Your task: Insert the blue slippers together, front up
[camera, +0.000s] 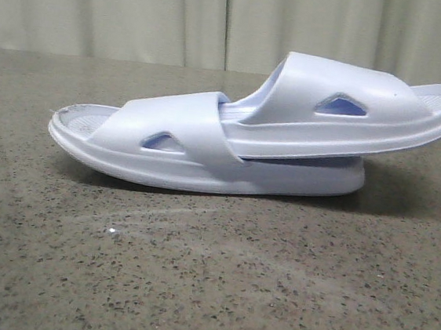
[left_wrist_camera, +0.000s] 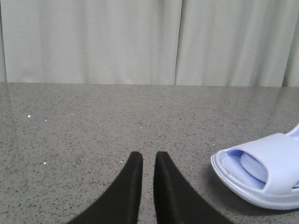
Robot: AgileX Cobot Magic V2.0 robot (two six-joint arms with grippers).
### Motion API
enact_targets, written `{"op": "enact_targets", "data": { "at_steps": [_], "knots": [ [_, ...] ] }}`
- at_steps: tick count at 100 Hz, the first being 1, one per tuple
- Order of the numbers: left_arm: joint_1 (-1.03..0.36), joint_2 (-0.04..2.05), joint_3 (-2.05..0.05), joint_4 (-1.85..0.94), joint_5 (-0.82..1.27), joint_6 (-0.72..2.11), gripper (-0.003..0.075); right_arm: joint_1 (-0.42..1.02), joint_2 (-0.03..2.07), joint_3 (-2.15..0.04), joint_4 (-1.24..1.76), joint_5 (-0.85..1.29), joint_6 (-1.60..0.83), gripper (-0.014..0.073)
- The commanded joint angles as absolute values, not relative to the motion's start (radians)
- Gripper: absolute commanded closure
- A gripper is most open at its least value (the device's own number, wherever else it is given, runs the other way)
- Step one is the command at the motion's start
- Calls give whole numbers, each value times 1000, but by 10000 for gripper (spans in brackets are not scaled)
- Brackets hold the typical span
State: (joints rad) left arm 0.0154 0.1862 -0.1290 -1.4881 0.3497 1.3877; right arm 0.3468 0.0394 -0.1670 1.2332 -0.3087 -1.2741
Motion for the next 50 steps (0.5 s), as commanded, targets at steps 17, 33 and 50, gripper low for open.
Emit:
{"op": "enact_targets", "data": {
  "at_steps": [17,33,50],
  "knots": [
    [-29,173,-132,-1350,264,1364,704,343,51,-190,1211,-327,-1285,685],
    [-90,97,-132,-767,251,798,704,343,51,-190,1211,-328,-1285,685],
    [-106,16,-106,-302,262,270,704,343,51,-190,1211,-329,-1285,685]
  ]
}}
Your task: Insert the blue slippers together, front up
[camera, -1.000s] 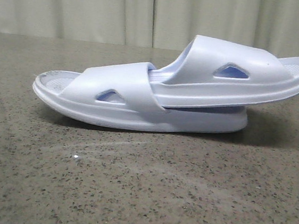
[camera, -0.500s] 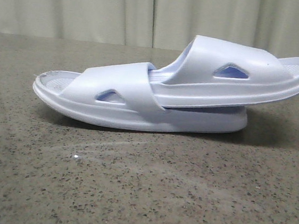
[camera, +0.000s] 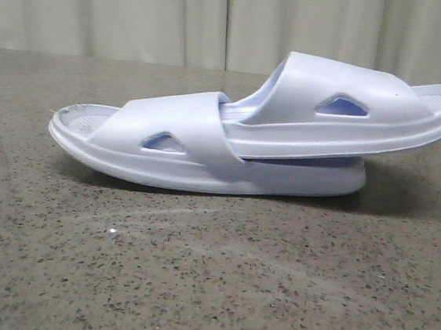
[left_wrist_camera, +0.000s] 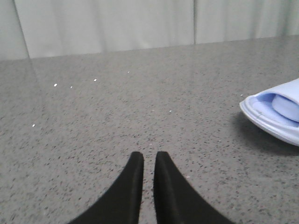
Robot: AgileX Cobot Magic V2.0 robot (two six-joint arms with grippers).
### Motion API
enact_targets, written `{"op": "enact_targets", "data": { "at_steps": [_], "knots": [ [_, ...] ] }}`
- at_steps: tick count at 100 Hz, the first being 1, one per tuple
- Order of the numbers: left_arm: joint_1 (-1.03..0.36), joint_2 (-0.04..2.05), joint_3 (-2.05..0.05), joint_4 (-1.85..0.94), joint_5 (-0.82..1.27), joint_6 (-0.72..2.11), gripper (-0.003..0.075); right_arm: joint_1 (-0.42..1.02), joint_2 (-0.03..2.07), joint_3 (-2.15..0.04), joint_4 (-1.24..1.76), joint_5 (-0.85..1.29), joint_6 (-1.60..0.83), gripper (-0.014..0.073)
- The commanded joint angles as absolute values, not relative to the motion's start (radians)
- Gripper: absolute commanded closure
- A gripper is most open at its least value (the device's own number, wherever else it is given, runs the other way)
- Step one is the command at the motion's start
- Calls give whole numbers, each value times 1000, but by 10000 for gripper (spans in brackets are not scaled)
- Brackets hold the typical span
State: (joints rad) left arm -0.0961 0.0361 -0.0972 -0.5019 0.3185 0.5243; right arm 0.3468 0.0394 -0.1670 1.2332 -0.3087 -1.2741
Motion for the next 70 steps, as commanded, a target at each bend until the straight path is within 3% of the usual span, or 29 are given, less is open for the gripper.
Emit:
{"op": "enact_targets", "data": {
  "at_steps": [1,31,70],
  "knots": [
    [-106,11,-104,-296,262,266,704,343,51,-190,1211,-329,-1285,685],
    [-106,-34,11,-122,30,180,704,343,51,-190,1211,-331,-1285,685],
    [-106,-34,11,-15,9,73,704,343,51,-190,1211,-331,-1285,685]
  ]
}}
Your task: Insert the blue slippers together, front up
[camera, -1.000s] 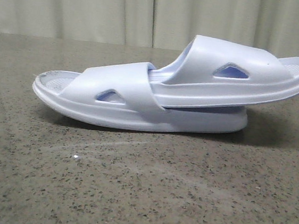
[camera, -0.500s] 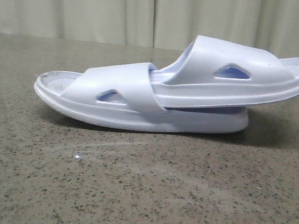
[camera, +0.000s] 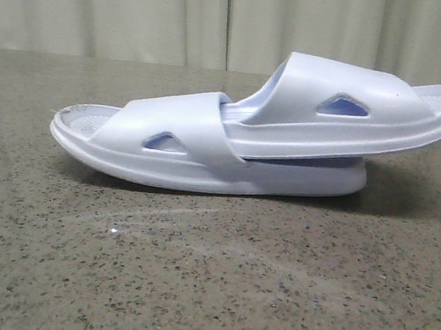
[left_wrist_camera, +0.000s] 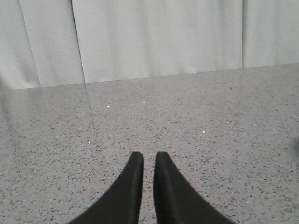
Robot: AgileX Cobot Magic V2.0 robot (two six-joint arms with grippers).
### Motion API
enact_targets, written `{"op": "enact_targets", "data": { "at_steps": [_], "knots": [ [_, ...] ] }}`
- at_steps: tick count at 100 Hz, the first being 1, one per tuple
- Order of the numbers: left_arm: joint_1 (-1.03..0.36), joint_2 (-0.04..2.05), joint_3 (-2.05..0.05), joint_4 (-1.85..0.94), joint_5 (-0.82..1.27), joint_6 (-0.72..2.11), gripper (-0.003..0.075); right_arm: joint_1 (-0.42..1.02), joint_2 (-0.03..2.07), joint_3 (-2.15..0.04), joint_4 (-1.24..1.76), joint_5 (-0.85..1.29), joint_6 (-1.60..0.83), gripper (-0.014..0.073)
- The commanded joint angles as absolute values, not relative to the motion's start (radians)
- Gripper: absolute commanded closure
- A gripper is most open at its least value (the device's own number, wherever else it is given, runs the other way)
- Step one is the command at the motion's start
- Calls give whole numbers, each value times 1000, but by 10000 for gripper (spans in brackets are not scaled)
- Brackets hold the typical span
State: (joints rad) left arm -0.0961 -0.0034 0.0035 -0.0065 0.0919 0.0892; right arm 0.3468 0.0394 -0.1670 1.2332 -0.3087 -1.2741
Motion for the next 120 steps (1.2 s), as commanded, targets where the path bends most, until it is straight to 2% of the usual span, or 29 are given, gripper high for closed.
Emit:
{"op": "enact_targets", "data": {
  "at_steps": [1,12,120],
  "knots": [
    [-106,-34,11,-20,9,73,704,343,51,-190,1211,-331,-1285,685],
    [-106,-34,11,-91,9,73,704,343,51,-190,1211,-331,-1285,685],
    [-106,-34,11,-92,9,73,704,343,51,-190,1211,-309,-1285,685]
  ]
}}
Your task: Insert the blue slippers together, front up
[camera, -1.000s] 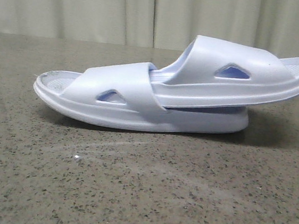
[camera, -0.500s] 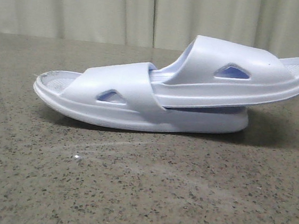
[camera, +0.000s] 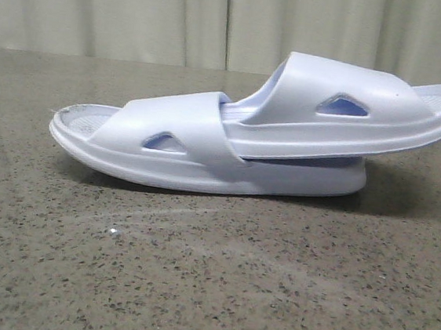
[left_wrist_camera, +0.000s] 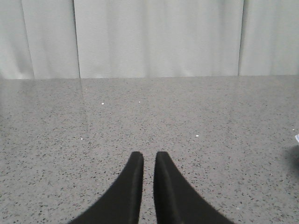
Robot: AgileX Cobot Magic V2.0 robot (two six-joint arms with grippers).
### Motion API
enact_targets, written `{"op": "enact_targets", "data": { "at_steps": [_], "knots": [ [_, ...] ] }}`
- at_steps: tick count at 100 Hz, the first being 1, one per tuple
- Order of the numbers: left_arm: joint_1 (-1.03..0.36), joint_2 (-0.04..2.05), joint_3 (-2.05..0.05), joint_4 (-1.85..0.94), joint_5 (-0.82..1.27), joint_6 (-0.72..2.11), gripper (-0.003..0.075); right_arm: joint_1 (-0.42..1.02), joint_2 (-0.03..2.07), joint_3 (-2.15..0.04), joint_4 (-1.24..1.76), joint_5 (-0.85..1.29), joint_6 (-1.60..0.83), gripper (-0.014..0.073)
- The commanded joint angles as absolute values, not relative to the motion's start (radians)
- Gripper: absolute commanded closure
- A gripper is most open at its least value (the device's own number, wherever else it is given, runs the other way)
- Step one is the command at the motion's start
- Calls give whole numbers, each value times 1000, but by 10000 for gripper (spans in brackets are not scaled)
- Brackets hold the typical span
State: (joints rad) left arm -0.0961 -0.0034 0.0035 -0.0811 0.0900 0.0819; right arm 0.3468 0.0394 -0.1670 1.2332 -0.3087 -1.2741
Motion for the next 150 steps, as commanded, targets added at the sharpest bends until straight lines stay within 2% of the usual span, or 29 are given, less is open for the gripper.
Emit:
{"op": "enact_targets", "data": {
  "at_steps": [1,15,24,57,74,83,150],
  "knots": [
    [-106,-34,11,-92,9,73,704,343,51,-190,1211,-306,-1285,685],
    [-106,-34,11,-92,9,73,704,340,51,-190,1180,-260,-1281,685],
    [-106,-34,11,-92,9,73,704,334,51,-190,1054,-226,-1215,685],
    [-106,-34,11,-92,9,73,704,231,51,-152,505,-173,-593,685],
    [-106,-34,11,-92,9,73,704,149,51,-96,144,-126,-144,685],
    [-106,-34,11,-92,9,73,704,131,49,-81,11,-126,0,685],
    [-106,-34,11,-92,9,73,704,67,-23,30,-67,-100,92,685]
  ]
}}
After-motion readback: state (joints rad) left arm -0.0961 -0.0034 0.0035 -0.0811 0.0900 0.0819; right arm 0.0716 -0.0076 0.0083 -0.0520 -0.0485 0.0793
